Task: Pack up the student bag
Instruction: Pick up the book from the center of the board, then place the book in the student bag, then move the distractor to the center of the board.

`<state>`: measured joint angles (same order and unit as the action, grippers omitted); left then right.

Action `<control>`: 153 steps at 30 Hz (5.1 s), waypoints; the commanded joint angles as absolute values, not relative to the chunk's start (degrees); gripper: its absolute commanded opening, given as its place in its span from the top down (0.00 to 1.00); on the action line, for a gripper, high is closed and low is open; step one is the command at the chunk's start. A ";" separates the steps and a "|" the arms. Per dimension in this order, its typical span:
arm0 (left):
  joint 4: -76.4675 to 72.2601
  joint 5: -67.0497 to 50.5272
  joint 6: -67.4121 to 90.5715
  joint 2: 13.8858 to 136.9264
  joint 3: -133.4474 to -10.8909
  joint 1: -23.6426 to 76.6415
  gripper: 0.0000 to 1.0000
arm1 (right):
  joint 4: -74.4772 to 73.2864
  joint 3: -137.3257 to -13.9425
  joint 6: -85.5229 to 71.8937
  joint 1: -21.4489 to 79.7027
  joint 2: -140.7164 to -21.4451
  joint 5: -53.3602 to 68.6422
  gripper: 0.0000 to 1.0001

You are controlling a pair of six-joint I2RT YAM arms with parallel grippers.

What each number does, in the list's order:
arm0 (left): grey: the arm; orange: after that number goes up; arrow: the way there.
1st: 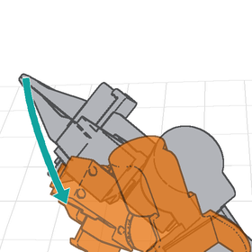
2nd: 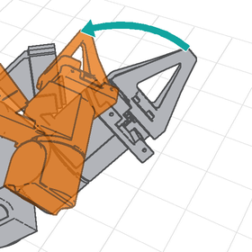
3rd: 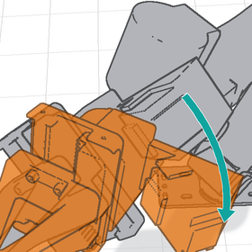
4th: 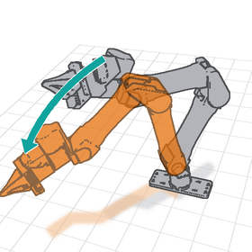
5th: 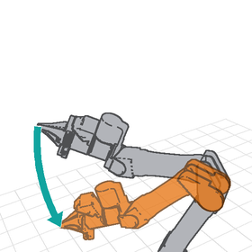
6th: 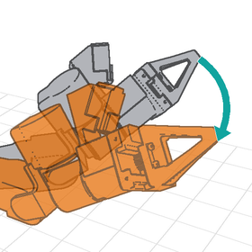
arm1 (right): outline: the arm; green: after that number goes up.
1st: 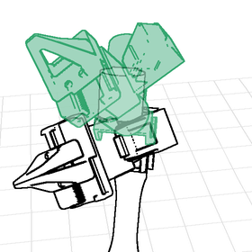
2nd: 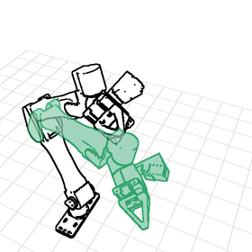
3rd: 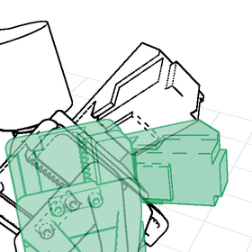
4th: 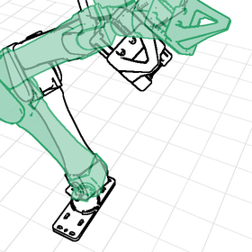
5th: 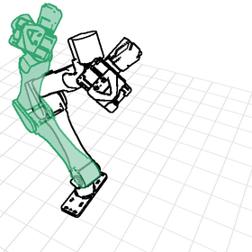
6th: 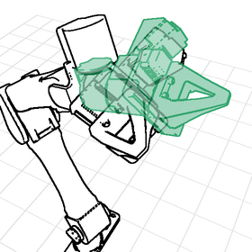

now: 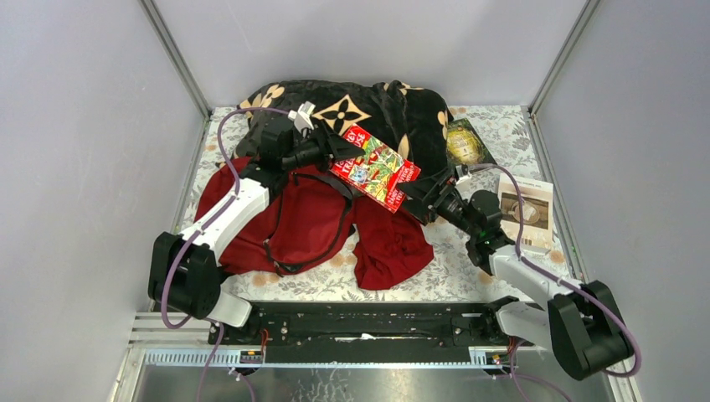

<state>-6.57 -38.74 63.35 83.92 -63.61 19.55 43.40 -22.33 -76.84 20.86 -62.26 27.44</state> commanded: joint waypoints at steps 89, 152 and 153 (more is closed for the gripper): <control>41.00 6.14 32.82 57.53 -75.27 17.23 1.00 | 31.88 -85.70 -63.69 49.88 -120.83 24.49 1.00; 14.18 -9.10 34.23 140.11 -138.04 49.13 0.22 | -15.53 -86.18 -35.69 -10.55 -104.99 6.65 0.12; 10.43 -8.75 34.88 140.75 -136.67 49.13 0.23 | -16.86 -88.96 -35.33 -10.74 -106.65 6.37 0.12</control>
<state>20.51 -7.42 31.64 137.51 -134.10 48.75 -14.46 -81.49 -33.89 -9.91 -102.91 3.42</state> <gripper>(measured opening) 0.782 0.887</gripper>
